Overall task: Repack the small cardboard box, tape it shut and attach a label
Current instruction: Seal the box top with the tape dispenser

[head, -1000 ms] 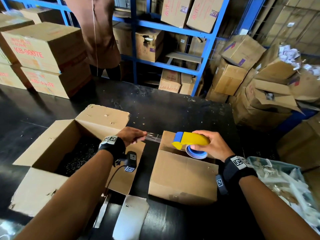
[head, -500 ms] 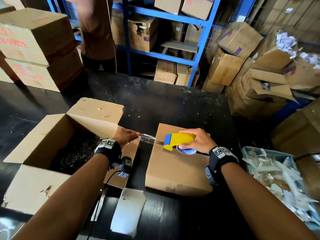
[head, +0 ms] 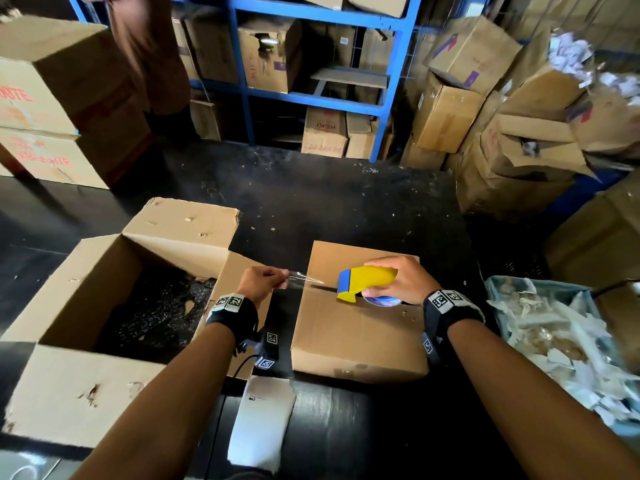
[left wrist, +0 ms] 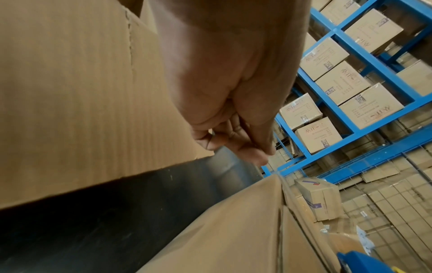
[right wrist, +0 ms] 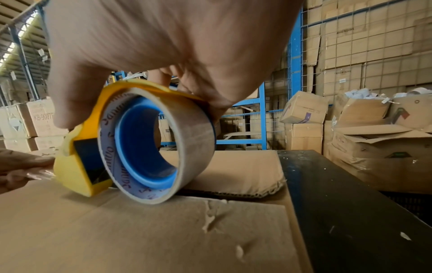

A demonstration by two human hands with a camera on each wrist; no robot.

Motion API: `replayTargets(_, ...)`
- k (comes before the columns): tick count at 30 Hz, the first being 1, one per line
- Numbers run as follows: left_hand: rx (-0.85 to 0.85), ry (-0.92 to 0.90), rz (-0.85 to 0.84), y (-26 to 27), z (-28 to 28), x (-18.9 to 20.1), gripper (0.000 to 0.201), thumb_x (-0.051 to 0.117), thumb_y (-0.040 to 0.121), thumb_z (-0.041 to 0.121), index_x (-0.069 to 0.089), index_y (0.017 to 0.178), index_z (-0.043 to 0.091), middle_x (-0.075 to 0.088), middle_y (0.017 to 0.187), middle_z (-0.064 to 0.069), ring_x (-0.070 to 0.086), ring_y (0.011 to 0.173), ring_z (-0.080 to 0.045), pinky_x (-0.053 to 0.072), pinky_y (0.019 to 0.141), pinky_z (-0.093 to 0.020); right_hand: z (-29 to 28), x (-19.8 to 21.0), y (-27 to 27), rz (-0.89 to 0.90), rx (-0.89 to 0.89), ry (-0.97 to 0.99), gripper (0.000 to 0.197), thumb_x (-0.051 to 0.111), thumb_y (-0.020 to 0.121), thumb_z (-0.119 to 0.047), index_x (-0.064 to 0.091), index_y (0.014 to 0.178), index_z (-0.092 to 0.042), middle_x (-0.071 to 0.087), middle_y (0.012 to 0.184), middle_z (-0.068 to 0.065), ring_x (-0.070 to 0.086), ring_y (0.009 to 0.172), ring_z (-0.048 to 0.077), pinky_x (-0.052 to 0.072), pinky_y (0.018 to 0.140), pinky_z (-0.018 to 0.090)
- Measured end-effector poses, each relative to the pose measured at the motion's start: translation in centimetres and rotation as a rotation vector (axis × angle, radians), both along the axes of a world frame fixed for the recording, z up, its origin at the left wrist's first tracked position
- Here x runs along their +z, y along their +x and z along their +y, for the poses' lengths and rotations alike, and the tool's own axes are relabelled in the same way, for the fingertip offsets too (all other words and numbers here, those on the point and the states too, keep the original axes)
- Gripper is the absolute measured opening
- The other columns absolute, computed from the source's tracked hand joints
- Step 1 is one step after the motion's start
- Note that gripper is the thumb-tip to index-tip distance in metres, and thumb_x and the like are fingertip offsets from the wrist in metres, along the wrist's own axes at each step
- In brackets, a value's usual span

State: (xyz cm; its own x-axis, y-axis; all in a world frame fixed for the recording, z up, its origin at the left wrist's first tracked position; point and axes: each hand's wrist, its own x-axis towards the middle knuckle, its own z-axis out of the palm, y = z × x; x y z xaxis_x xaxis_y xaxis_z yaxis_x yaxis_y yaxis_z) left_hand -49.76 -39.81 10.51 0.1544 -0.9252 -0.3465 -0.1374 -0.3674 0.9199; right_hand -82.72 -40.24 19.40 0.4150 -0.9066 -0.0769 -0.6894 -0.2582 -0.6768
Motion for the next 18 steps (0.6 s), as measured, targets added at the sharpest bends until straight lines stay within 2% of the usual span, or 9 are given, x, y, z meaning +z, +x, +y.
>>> replayTargets(3, 0.052, -0.051, 0.011, -0.8, 0.5, -0.2, 0.012, 0.072, 0.089, 0.014, 0.076, 0.094, 0.004, 0.073, 0.076, -0.007, 0.067, 0.062, -0.003, 0.051, 0.064, -0.011, 0.0, -0.4, -0.2, 0.015, -0.026, 0.019, 0.050, 0.094, 0.068, -0.039, 0.076, 0.112, -0.023, 0.076, 0.103, -0.003, 0.069, 0.099, 0.016, 0.054, 0.091, 0.040)
replayTargets(6, 0.094, -0.061, 0.058, -1.2, 0.9, -0.8, 0.014, 0.074, 0.087, 0.013, 0.076, 0.095, 0.001, 0.073, 0.079, -0.010, 0.067, 0.069, -0.013, 0.057, 0.072, -0.019, 0.0, -0.6, -0.5, 0.030, -0.020, 0.042, 0.054, 0.093, 0.068, -0.039, 0.075, 0.116, -0.021, 0.075, 0.107, 0.000, 0.068, 0.103, 0.019, 0.054, 0.094, 0.041)
replayTargets(9, 0.112, -0.042, 0.087, -1.4, 1.1, -1.3, 0.016, 0.075, 0.087, 0.013, 0.076, 0.096, 0.001, 0.073, 0.082, -0.011, 0.067, 0.071, -0.015, 0.059, 0.079, -0.023, -0.1, -0.7, -0.8, 0.047, -0.022, 0.049, 0.053, 0.093, 0.069, -0.039, 0.075, 0.114, -0.020, 0.075, 0.107, 0.005, 0.067, 0.104, 0.024, 0.054, 0.094, 0.043)
replayTargets(14, 0.115, -0.032, 0.114, -1.7, 1.0, -1.6, 0.017, 0.074, 0.088, 0.015, 0.075, 0.098, 0.001, 0.073, 0.081, -0.007, 0.067, 0.067, -0.010, 0.056, 0.071, -0.015, -0.2, -1.4, -1.2, 0.054, -0.038, 0.058, 0.060, 0.089, 0.062, -0.054, 0.073, 0.114, -0.029, 0.074, 0.104, -0.007, 0.067, 0.100, 0.014, 0.055, 0.091, 0.041)
replayTargets(18, 0.115, -0.012, 0.138, -1.7, 0.7, -2.1, 0.017, 0.076, 0.086, 0.017, 0.076, 0.095, 0.003, 0.074, 0.079, -0.007, 0.068, 0.072, -0.014, 0.057, 0.083, -0.027, -0.1, -1.4, -1.3, 0.065, -0.052, 0.046, 0.064, 0.092, 0.064, -0.050, 0.073, 0.120, -0.025, 0.073, 0.110, -0.006, 0.066, 0.104, 0.014, 0.055, 0.093, 0.036)
